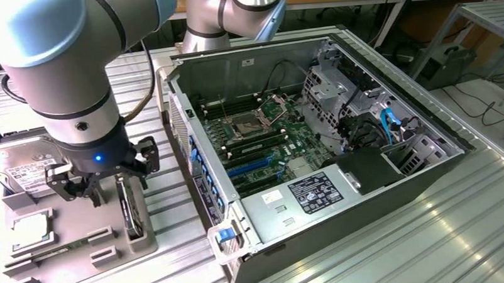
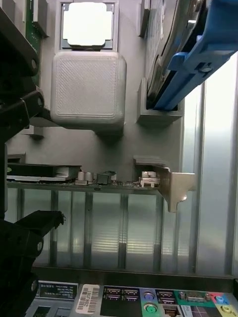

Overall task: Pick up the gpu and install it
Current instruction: 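Pick up the gpu and move the gpu toward the slot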

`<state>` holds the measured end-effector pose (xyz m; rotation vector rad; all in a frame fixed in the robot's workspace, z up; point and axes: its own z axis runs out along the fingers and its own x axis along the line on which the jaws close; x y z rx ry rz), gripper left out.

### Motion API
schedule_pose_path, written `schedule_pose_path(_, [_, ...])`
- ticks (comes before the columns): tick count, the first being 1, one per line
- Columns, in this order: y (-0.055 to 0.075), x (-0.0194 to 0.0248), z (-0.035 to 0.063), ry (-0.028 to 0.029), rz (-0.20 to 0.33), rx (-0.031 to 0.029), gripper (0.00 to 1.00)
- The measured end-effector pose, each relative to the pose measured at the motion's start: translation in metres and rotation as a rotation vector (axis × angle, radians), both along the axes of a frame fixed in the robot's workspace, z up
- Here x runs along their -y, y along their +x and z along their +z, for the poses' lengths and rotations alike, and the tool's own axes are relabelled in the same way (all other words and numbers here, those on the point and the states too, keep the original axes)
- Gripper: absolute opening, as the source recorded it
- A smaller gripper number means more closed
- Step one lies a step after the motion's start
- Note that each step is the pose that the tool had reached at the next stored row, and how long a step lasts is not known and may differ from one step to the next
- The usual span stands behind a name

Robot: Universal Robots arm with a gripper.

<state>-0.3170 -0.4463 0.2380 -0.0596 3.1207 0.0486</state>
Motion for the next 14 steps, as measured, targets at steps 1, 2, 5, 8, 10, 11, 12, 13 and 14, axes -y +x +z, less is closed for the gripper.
schedule_pose_path(1, [0.000,0.0005,-0.0025,0.0000,0.000,0.0000,0.78])
schedule_pose_path(2, [0.000,0.0017,-0.0040,-0.0004,0.000,-0.0002,0.78])
schedule_pose_path(5, [0.000,0.0038,-0.0097,-0.0018,0.000,-0.0001,0.78])
schedule_pose_path(8, [0.001,0.0023,-0.0198,-0.0041,0.000,-0.0001,0.78])
schedule_pose_path(10, [0.002,0.0018,-0.0230,-0.0057,0.000,-0.0002,0.78])
schedule_pose_path(11, [0.002,0.0019,-0.0230,-0.0058,0.000,-0.0002,0.70])
schedule_pose_path(12, [0.002,0.0018,-0.0231,-0.0063,0.000,0.0000,0.63])
schedule_pose_path(13, [0.002,0.0017,-0.0231,-0.0073,0.000,0.0000,0.62])
schedule_pose_path(14, [0.003,0.0017,-0.0231,-0.0074,0.000,0.0000,0.55])
